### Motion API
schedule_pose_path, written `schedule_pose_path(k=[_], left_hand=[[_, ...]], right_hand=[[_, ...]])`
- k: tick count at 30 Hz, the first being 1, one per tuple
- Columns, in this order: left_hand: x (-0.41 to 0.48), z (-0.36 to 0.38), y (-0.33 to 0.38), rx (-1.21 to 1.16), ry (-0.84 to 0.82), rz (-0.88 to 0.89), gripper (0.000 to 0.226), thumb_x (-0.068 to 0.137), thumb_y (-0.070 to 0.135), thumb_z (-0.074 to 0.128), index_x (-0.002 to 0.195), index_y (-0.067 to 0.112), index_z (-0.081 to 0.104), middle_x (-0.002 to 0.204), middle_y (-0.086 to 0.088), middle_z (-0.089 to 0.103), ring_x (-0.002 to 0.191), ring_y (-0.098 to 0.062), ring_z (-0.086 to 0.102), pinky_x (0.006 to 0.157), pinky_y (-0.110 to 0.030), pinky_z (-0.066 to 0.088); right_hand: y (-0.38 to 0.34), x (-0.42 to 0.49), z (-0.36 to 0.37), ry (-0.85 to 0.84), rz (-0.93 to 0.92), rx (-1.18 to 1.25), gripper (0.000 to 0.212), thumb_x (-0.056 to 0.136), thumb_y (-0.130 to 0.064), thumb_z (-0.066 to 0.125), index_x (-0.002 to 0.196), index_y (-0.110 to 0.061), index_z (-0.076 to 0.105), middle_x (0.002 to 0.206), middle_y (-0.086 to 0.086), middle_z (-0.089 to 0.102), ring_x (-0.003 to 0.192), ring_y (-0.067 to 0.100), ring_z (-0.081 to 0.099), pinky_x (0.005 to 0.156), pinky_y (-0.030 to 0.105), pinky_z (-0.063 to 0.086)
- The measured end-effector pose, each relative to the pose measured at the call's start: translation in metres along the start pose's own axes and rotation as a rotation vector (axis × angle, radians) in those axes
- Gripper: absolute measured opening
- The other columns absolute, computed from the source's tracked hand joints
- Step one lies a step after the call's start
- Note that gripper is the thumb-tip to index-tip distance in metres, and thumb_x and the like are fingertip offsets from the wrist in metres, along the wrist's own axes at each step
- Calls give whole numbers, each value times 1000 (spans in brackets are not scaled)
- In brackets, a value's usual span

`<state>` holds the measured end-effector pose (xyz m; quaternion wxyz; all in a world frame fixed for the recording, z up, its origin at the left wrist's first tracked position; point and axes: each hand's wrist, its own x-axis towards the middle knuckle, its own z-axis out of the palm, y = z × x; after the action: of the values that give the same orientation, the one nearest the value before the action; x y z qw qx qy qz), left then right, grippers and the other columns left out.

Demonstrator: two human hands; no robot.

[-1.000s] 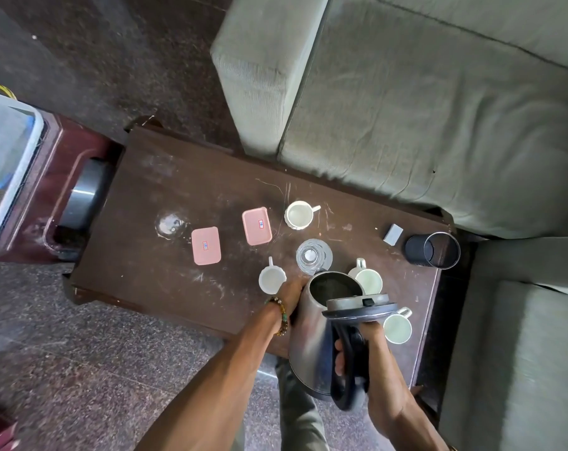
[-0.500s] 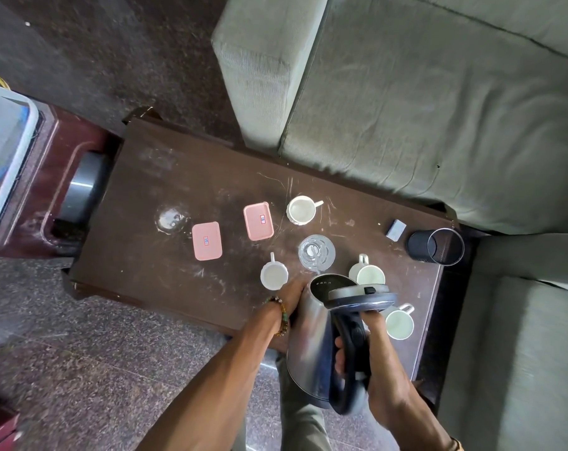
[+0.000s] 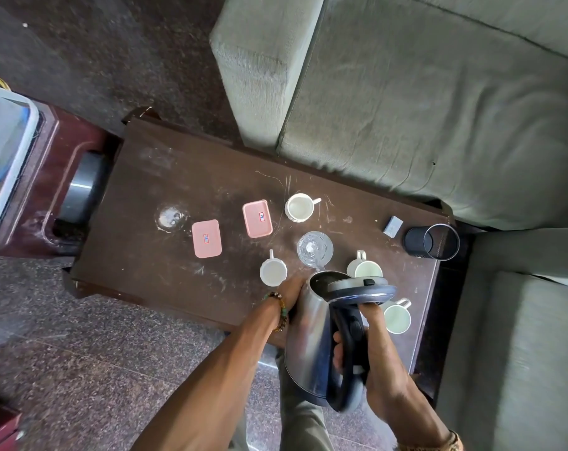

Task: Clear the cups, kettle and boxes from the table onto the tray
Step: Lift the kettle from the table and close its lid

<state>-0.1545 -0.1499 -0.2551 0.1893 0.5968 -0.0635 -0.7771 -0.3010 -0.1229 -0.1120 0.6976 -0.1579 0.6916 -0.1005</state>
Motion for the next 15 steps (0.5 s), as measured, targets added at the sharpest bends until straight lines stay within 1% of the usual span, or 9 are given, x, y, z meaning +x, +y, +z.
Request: schedule_pose_path(k=[2,3,6,8,12,15], left_hand=[[-1,-1,-1,10,9,-25,34,82,54,62,78,24,76,84,4,76,70,-7,71,69,-26,51],[-2,-1,-1,16,25,-48,34,82,53,62,81,21,74,86,1,77,72,-10,71,70,-27,52],[-4,-2,1,72,85,-77,28,86,39,59,88,13,69,104,-12,73,85,-21,63,87,-38,50],[-6,-1,2,85,99,-69,25,87,35,57,87,12,68,101,-11,71,86,-22,60,89,-38,49],[-9,1,0,25,79,-90,28,82,45,62,79,18,70,87,-3,74,74,-16,66,73,-29,51],[-10,0,-3,25,52,-112,36,76,55,63,78,21,72,81,1,76,66,-12,70,68,-27,50]], right_hand=[[-1,-1,0,-2,4,-3,80,57,-97,53,58,-19,65,62,11,57,54,21,51,62,35,42],[-1,-2,0,-4,2,-7,79,57,-97,53,59,-18,64,62,12,57,54,21,52,62,35,42],[-1,-5,0,-7,-26,-22,83,59,-99,50,60,-17,64,62,13,57,56,22,52,66,38,43],[0,-7,0,-6,-30,-17,83,58,-99,50,61,-17,65,63,13,58,57,22,53,66,38,43],[0,-10,0,-9,-13,4,81,54,-98,55,61,-19,67,64,12,60,58,22,54,68,39,44],[2,-12,-1,-17,-6,17,81,54,-98,56,62,-18,68,65,13,60,58,22,54,69,38,45]])
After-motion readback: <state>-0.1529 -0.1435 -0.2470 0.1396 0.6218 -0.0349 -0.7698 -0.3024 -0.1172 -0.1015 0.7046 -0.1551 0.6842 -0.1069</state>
